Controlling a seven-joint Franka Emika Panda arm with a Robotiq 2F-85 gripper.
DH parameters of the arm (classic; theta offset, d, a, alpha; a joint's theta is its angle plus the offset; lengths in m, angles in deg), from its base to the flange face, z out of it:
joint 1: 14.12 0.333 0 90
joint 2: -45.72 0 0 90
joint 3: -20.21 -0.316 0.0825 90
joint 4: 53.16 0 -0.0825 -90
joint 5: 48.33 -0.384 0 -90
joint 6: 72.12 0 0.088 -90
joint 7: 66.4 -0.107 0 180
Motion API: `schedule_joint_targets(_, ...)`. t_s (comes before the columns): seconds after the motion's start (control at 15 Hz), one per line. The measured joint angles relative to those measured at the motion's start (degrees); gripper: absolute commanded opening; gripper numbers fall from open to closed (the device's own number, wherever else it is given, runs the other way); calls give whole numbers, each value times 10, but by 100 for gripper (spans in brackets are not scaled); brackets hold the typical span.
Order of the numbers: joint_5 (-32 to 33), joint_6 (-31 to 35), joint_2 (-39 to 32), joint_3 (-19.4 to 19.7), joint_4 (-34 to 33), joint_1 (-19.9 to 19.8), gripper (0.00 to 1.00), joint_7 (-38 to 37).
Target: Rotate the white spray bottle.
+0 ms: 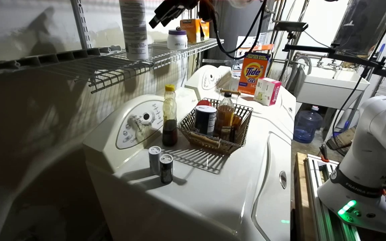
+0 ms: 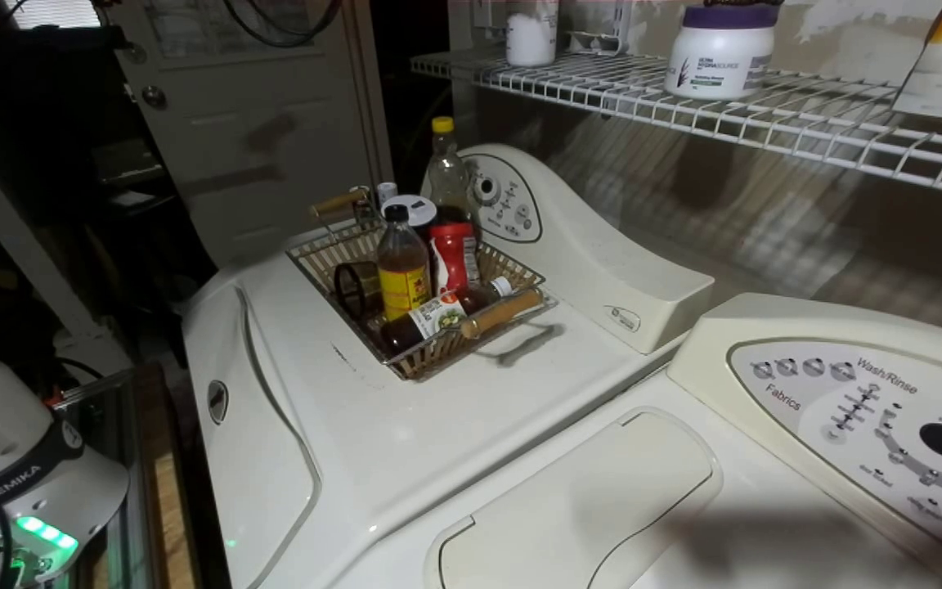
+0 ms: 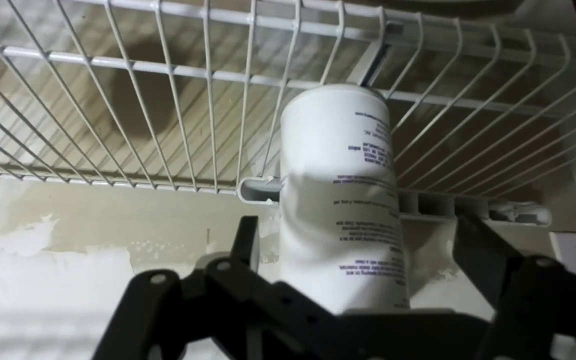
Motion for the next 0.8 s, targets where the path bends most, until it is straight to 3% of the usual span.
schedule_joint_targets(0.4, -102, 20, -39, -5, -42, 0, 100, 56)
schedule_joint_targets(0.8, -161, 42, -65, -12, -65, 0, 100, 109)
